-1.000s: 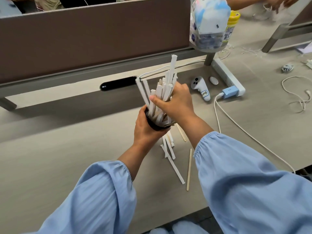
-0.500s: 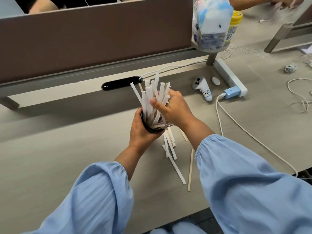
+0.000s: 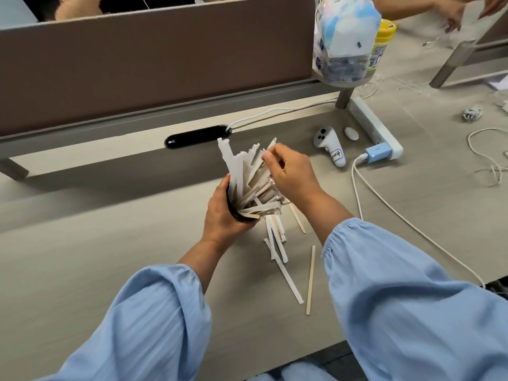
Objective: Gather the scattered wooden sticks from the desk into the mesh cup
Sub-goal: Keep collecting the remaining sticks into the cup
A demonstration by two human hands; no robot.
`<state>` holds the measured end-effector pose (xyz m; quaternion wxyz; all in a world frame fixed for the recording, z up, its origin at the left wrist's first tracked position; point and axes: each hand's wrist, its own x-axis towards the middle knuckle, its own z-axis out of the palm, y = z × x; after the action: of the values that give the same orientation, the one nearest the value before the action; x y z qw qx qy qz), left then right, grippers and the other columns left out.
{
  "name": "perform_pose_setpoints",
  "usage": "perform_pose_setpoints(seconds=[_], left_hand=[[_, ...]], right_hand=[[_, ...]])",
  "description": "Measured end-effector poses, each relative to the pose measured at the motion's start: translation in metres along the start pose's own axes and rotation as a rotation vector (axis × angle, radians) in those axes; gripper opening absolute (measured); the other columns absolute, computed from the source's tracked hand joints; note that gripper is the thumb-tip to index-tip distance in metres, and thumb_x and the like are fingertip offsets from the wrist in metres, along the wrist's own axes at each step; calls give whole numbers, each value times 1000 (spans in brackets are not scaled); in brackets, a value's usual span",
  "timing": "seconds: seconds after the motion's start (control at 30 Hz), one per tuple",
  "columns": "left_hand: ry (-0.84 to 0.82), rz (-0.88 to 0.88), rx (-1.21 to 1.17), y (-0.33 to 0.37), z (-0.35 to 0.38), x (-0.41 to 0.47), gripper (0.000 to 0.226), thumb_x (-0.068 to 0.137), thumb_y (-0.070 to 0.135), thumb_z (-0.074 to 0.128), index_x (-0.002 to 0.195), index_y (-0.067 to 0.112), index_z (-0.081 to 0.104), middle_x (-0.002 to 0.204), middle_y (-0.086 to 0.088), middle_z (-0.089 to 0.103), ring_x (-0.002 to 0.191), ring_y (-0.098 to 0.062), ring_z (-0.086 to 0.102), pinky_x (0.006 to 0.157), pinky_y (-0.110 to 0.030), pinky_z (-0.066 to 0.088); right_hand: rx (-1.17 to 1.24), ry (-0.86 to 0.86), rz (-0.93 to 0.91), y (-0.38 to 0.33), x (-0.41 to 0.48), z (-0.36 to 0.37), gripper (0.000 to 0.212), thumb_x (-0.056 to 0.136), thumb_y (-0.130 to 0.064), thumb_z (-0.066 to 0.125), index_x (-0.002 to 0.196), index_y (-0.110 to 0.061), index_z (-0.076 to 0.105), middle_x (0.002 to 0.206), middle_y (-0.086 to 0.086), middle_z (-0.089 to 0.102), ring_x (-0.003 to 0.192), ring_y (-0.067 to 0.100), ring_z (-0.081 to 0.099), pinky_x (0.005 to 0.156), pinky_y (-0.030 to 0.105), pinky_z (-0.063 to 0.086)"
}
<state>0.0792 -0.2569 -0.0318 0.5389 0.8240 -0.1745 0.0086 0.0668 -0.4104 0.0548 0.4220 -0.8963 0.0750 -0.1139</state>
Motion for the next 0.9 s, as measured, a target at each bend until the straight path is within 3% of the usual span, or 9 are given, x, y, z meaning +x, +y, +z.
perform_pose_setpoints(seconds=[0.07, 0.13, 0.23, 0.3, 0.4, 0.53, 0.63, 0.8, 0.9], left_hand=[[-8, 43, 93, -5, 2, 0, 89, 50, 39, 81, 128, 23, 40, 119, 2, 57, 108, -16, 54, 94, -46, 43], [-4, 107, 203, -10, 1, -1, 86, 50, 34, 81, 126, 19, 41, 121, -6, 56, 109, -16, 49, 93, -54, 41], [-39, 201, 281, -13, -4, -1, 84, 49, 30, 77, 123, 24, 37, 120, -10, 57, 108, -15, 43, 91, -45, 37], [-70, 249, 306, -14, -6, 1, 83, 50, 32, 75, 123, 26, 36, 121, -10, 56, 110, -15, 43, 88, -38, 31], [-108, 302, 340, -16, -8, 3, 79, 54, 38, 69, 124, 24, 37, 124, -10, 55, 115, -15, 42, 90, -34, 28], [-182, 367, 417, -21, -10, 2, 85, 53, 29, 79, 126, 25, 37, 128, -8, 53, 123, -20, 39, 98, -49, 30], [-225, 370, 449, -23, -12, 1, 90, 53, 24, 84, 128, 26, 35, 132, -8, 51, 127, -21, 35, 102, -55, 24], [-253, 344, 468, -24, -14, 3, 94, 54, 24, 85, 131, 27, 31, 134, -5, 50, 130, -22, 33, 104, -58, 23], [-252, 348, 495, -26, -16, 6, 95, 54, 24, 84, 131, 22, 30, 133, -8, 51, 129, -24, 34, 103, -59, 25]], right_hand=[[-156, -30, 9, 5, 2, 4, 40, 98, -34, 41, 92, -3, 66, 89, 8, 59, 88, 22, 51, 76, 33, 40], [-227, 85, 24, 9, 3, 4, 49, 95, -42, 36, 97, -5, 67, 112, 10, 57, 108, 25, 47, 90, 33, 36], [-110, 254, 88, 13, 6, 1, 49, 93, -44, 37, 121, -7, 55, 135, 12, 48, 127, 26, 41, 105, 32, 29], [16, 72, 234, 15, 11, -1, 54, 97, -44, 36, 137, -9, 41, 143, 11, 44, 132, 25, 42, 108, 35, 32], [27, -136, 316, 17, 13, 1, 51, 98, -42, 37, 139, -11, 43, 140, 8, 52, 129, 23, 47, 105, 31, 36], [-87, -33, 195, 13, 18, -1, 40, 99, -30, 40, 134, -14, 50, 136, 7, 56, 128, 26, 48, 106, 36, 39], [-94, -104, 192, 9, 25, -4, 39, 99, -21, 37, 136, -15, 48, 135, 7, 57, 126, 25, 50, 104, 32, 38], [-6, -224, 290, 6, 27, 5, 51, 101, -41, 24, 128, -12, 55, 126, 10, 60, 113, 29, 59, 100, 37, 41], [44, -255, 305, 7, 27, 11, 52, 101, -40, 24, 120, -8, 60, 118, 12, 64, 95, 26, 64, 88, 35, 45]])
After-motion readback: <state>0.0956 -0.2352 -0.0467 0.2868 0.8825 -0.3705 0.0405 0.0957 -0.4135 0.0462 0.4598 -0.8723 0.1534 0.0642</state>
